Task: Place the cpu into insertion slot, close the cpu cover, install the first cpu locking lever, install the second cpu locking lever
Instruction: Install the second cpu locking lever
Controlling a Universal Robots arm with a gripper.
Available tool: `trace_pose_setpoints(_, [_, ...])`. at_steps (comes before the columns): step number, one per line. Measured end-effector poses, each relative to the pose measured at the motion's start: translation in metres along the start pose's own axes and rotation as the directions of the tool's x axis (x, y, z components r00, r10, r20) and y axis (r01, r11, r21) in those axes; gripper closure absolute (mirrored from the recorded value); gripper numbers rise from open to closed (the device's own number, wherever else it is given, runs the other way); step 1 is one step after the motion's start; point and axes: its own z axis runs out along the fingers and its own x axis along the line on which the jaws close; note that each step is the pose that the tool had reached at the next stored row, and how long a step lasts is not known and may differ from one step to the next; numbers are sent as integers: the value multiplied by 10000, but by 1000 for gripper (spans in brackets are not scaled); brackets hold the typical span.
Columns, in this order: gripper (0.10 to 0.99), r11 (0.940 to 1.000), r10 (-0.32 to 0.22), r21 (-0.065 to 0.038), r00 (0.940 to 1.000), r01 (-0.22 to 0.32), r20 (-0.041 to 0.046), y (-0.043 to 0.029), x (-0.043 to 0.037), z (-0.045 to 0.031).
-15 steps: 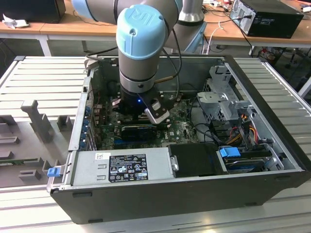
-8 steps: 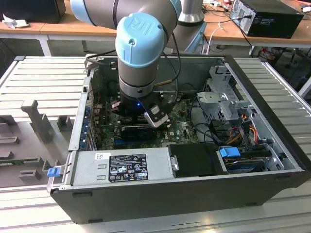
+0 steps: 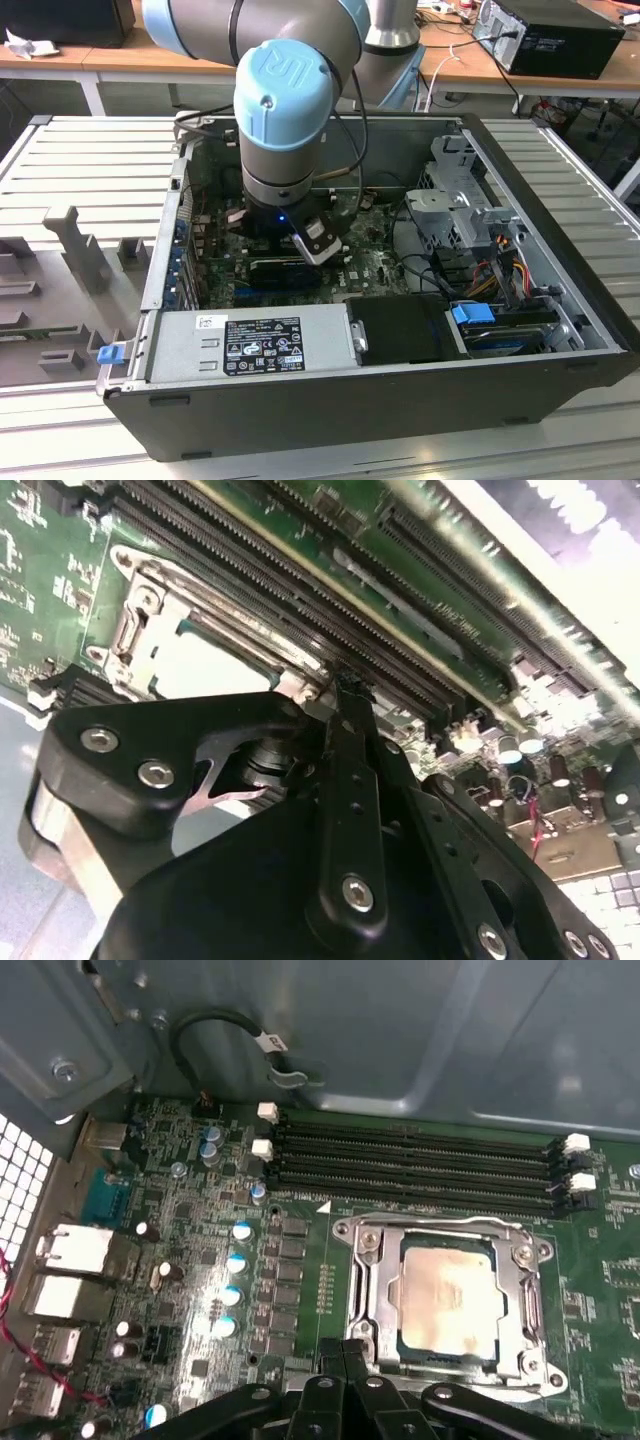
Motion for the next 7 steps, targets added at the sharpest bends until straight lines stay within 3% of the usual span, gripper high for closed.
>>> trace_pose_setpoints(3, [980,10000,-3,-27,10000,3,4,13,28,10])
trace_pose_setpoints(5, [980,10000,-2,-16,10000,2,2,102,49,-216])
trace_pose_setpoints(7, [980,10000,-2,-19,10000,2,4,109,48,-234])
